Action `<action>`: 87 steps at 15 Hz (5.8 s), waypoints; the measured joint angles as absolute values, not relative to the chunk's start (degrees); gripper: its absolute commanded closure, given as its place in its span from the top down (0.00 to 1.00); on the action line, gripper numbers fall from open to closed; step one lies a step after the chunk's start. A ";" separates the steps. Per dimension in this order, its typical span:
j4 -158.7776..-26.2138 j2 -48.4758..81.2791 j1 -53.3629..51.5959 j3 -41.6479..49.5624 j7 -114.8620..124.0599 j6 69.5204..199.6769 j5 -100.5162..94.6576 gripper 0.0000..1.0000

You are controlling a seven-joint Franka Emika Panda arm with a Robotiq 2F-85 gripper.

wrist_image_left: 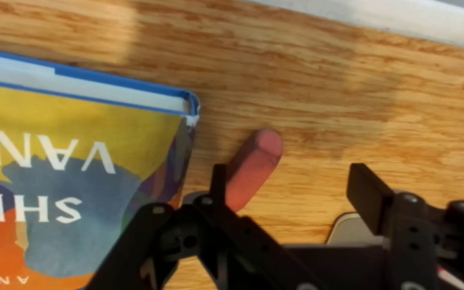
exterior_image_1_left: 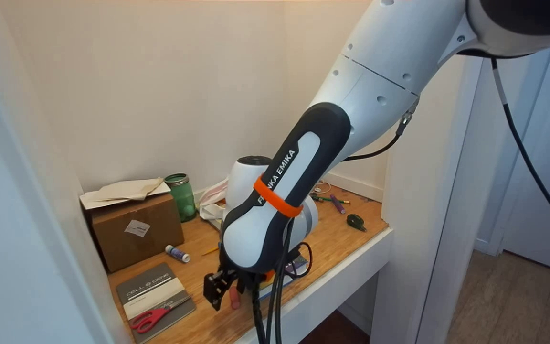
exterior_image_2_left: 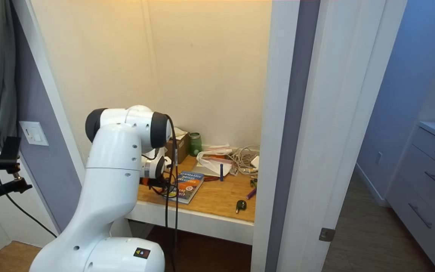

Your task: Move the purple object to the right, open the book, put the purple object inside then close the book

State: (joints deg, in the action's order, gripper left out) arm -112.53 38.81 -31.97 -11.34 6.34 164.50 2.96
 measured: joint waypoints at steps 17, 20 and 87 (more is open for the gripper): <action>-111.43 39.97 -34.69 -8.75 11.55 164.49 2.93 0.66; -111.32 40.18 -35.18 -8.41 11.88 164.49 2.93 0.44; -116.57 32.66 -0.59 -20.37 -4.39 155.75 11.93 1.00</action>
